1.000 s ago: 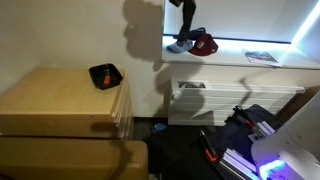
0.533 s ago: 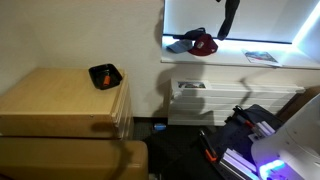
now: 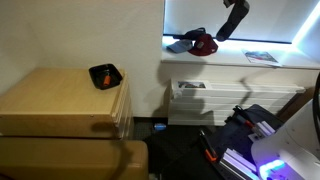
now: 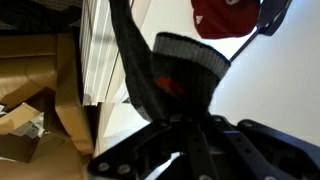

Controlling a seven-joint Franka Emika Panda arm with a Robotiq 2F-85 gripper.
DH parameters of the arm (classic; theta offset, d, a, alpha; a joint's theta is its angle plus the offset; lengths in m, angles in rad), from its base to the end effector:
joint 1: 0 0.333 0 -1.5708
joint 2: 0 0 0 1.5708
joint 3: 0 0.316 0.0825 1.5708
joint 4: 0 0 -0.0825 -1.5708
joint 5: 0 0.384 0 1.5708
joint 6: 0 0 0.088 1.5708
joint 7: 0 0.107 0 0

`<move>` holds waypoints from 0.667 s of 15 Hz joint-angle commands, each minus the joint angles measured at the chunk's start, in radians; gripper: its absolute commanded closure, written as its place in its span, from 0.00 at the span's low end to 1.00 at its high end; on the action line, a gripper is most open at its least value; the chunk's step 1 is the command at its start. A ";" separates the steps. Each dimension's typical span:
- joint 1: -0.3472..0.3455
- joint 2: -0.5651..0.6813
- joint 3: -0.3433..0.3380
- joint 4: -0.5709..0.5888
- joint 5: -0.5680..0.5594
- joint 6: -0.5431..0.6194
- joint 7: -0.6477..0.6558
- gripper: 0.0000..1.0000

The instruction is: Put the sock on the window ledge

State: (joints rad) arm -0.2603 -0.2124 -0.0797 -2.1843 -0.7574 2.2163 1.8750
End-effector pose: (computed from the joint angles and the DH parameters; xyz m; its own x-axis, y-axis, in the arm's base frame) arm 0.4771 -0.1946 0.5102 -0.2885 -0.7748 0.5625 -0.9485 0.1513 -0.2782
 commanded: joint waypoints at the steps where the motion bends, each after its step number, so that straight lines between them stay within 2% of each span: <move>1: -0.045 0.196 -0.088 0.203 0.019 -0.032 0.054 0.98; 2: -0.064 0.254 -0.096 0.275 0.047 -0.057 0.056 0.98; 3: -0.050 0.298 -0.133 0.334 0.071 -0.080 0.066 0.98; 4: -0.030 0.189 -0.132 0.196 0.030 -0.024 0.043 0.98; 5: -0.031 0.223 -0.149 0.234 0.035 -0.026 0.039 0.93; 7: -0.028 0.230 -0.152 0.233 0.035 -0.024 0.039 0.93; 8: -0.022 0.223 -0.150 0.228 0.035 -0.025 0.039 0.98; 10: -0.019 0.315 -0.154 0.264 0.012 -0.041 0.105 0.98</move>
State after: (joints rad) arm -0.2902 0.0091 -0.2142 -1.9606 -0.7321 2.1929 1.9216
